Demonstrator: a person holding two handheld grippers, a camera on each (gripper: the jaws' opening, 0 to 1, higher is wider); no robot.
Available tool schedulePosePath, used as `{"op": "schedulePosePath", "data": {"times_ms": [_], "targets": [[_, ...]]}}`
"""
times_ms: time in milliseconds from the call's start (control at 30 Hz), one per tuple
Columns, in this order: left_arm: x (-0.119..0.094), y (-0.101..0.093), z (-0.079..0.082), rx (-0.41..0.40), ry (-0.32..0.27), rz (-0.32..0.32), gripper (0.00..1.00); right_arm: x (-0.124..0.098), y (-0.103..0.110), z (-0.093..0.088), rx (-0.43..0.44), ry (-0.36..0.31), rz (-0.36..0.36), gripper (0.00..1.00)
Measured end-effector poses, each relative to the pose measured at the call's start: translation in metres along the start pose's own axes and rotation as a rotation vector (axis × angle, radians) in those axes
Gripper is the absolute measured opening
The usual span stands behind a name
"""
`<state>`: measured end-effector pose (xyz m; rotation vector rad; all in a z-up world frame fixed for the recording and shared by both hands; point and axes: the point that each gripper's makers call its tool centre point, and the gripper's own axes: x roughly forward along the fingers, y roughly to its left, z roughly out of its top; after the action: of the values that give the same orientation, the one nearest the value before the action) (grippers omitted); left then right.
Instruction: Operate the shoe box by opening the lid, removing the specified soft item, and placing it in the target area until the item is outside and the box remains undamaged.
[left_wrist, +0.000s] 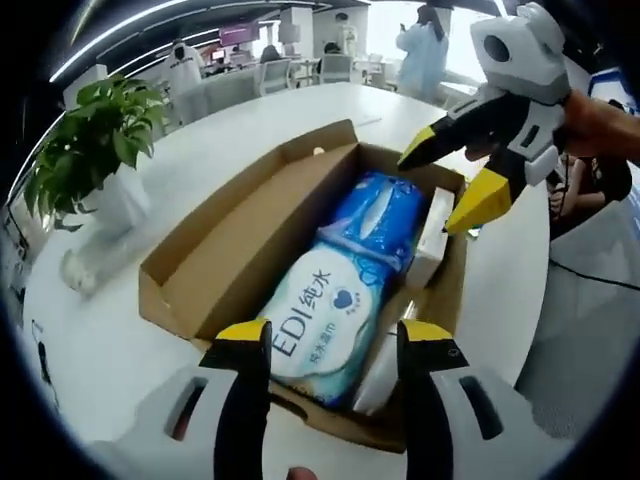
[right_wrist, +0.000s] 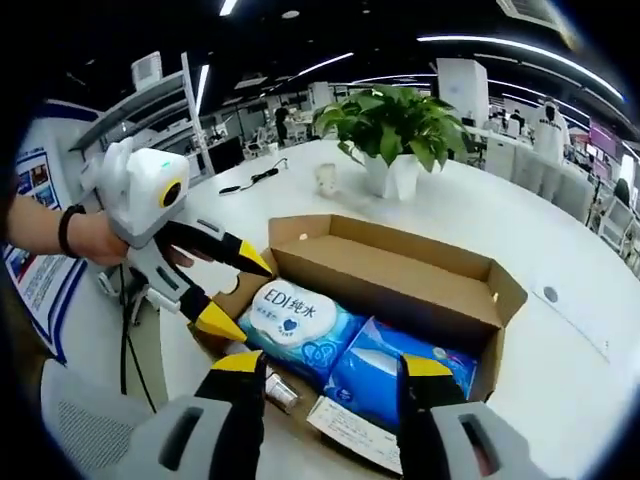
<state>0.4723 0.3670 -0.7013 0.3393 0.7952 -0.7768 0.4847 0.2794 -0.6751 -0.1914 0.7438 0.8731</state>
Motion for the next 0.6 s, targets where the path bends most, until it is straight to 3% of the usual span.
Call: {"op": "schedulePosePath", "data": {"times_ms": [167, 300, 600], "targets": [[0.012, 0.009, -0.008, 0.062, 0.049, -0.006, 0.53, 0.017, 0.006, 0.009, -0.034, -0.005, 0.033, 0.55], [0.017, 0.014, -0.013, 0.092, 0.083, -0.012, 0.53, 0.032, 0.008, 0.004, -0.142, 0.067, 0.046, 0.56], [0.026, 0.021, -0.015, 0.183, 0.125, -0.018, 0.52, 0.053, 0.009, 0.001, -0.315, 0.159, 0.093, 0.57]]}}
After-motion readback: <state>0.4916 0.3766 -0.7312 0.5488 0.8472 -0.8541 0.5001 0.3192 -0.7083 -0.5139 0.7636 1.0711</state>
